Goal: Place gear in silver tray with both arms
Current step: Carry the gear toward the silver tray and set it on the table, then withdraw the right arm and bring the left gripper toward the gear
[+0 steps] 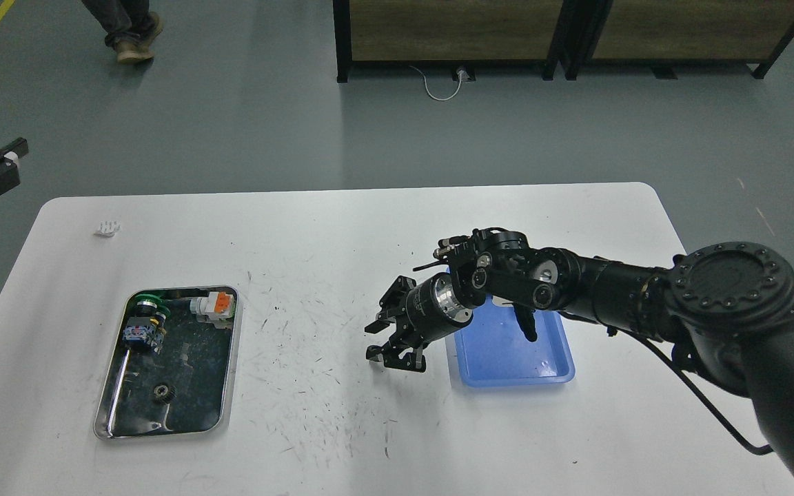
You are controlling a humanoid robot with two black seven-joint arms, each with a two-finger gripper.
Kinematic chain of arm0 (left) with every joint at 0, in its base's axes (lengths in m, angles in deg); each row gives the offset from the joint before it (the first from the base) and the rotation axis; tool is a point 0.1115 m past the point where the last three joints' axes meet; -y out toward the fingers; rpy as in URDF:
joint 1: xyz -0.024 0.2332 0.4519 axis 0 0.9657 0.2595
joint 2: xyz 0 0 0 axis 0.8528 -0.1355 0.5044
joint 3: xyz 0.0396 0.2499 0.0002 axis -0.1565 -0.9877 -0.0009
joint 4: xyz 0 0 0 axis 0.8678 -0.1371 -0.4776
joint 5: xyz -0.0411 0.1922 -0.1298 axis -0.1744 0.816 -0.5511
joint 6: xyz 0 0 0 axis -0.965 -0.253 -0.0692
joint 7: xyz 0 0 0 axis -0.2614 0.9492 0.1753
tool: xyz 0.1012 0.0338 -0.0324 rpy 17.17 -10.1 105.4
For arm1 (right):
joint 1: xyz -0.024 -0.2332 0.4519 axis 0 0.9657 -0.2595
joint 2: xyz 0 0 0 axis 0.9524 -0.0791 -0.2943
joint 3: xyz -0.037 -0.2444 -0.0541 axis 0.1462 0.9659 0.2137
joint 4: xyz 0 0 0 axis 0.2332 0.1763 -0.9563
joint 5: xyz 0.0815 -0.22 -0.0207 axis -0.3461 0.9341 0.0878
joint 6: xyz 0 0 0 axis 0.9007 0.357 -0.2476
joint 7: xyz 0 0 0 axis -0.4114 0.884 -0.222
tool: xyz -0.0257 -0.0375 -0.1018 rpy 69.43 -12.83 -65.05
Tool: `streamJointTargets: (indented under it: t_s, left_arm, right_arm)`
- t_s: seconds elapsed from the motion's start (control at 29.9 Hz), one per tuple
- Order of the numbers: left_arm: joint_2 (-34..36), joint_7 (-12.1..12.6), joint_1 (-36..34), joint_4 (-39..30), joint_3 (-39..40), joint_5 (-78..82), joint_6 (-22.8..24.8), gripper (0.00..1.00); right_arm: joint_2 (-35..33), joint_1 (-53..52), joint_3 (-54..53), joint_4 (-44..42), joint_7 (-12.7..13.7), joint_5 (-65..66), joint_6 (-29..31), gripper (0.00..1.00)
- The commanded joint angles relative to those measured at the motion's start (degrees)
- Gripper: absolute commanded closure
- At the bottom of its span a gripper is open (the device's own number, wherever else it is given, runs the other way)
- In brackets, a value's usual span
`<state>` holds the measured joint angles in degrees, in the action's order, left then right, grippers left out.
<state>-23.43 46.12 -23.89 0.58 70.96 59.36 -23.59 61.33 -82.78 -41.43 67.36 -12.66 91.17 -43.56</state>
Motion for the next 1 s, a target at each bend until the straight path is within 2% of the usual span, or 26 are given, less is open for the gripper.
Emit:
streamJointTargets:
  t_s: [0.0, 0.3, 0.54, 0.8, 0.97]
  left_arm:
    - [0.08, -0.08, 0.0, 0.0, -0.01, 0.0, 0.0, 0.02]
    - [-0.01, -0.26, -0.35, -0.61, -0.01, -0.09, 1.67, 0.02]
    - [-1.5, -0.26, -0.97, -4.48, -0.09, 0.09, 3.26, 0.02]
    - [-9.22, -0.09, -0.7, -6.76, -1.24, 1.14, 3.08, 0.03]
    - [-13.62, 0.09, -0.35, -10.72, -1.41, 3.86, 2.91, 0.03]
  right_arm:
    - [0.0, -0.26, -0.53, -0.59, -0.49, 0.0, 0.0, 0.24]
    - [0.0, -3.51, -9.48, -3.49, -0.58, -0.44, 0.0, 0.17]
    - [-10.45, -6.15, -19.33, -5.51, -0.49, -1.32, 0.0, 0.13]
    - [-21.26, -9.14, -28.21, -6.66, -0.49, -2.38, 0.0, 0.11]
    - [-26.27, -11.42, -31.03, -8.06, -0.49, -2.64, 0.0, 0.11]
